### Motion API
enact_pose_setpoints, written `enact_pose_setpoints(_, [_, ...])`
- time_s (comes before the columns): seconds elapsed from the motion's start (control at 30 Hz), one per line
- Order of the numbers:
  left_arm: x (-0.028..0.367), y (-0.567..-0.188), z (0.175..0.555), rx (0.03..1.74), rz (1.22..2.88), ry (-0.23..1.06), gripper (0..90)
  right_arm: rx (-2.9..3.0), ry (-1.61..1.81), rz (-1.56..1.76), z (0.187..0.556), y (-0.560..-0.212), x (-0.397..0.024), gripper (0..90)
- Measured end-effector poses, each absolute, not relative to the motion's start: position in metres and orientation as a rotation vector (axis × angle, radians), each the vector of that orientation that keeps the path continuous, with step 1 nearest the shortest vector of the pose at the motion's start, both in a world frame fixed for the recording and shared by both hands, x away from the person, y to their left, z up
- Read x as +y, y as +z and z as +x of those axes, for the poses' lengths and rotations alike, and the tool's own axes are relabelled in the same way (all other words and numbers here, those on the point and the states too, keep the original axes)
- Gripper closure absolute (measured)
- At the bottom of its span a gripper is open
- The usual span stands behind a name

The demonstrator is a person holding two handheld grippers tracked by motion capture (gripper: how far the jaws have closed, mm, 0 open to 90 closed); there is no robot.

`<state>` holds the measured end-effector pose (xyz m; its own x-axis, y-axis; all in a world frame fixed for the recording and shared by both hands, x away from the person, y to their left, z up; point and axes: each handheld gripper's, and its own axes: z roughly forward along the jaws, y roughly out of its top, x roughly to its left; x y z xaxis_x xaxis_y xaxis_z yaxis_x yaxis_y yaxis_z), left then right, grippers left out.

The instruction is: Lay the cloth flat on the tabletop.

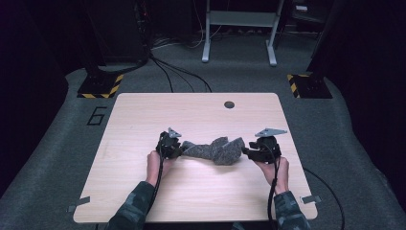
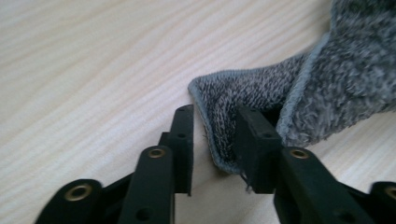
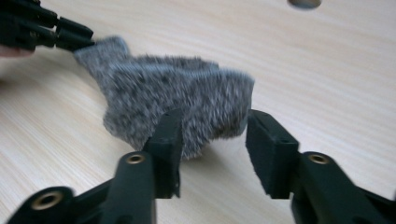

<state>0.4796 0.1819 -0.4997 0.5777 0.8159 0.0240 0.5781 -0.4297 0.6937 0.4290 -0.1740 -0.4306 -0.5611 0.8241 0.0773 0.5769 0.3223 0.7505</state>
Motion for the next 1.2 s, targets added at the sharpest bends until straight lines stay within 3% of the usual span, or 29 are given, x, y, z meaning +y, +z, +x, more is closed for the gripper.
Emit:
enact_pose_setpoints(0.03, [0.182, -0.498, 0.48, 1.106, 2.153, 0.484, 56.5, 2.262, 1.107, 1.25, 0.431, -0.422, -0.172, 51.9])
enact_pose_setpoints(0.23, [0.178, -0.493, 0.49, 1.141, 2.15, 0.502, 40.7, 2.298, 1.117, 1.216, 0.45, -0.41, -0.145, 45.2])
enact_pose_setpoints(0.4, [0.175, -0.501, 0.499, 1.161, 2.172, 0.461, 38.6, 2.363, 1.081, 1.205, 0.467, -0.413, -0.116, 42.6])
enact_pose_setpoints(0.53, [0.172, -0.505, 0.501, 1.136, 2.194, 0.451, 47.5, 2.446, 0.985, 1.223, 0.48, -0.425, -0.093, 42.8])
enact_pose_setpoints(0.63, [0.17, -0.506, 0.499, 1.123, 2.224, 0.432, 54.9, 2.507, 0.893, 1.251, 0.486, -0.438, -0.082, 48.3])
enact_pose_setpoints(0.7, [0.169, -0.508, 0.498, 1.103, 2.228, 0.422, 66.7, 2.547, 0.847, 1.255, 0.485, -0.45, -0.079, 61.0])
enact_pose_setpoints(0.83, [0.165, -0.509, 0.493, 1.057, 2.245, 0.43, 81.0, 2.56, 0.832, 1.242, 0.483, -0.459, -0.08, 78.0])
enact_pose_setpoints(0.97, [0.165, -0.509, 0.492, 1.057, 2.238, 0.429, 85.2, 2.541, 0.852, 1.208, 0.479, -0.459, -0.081, 83.8])
enact_pose_setpoints(1.2, [0.173, -0.51, 0.492, 1.091, 2.226, 0.456, 86.2, 2.466, 0.909, 1.182, 0.475, -0.445, -0.094, 84.6])
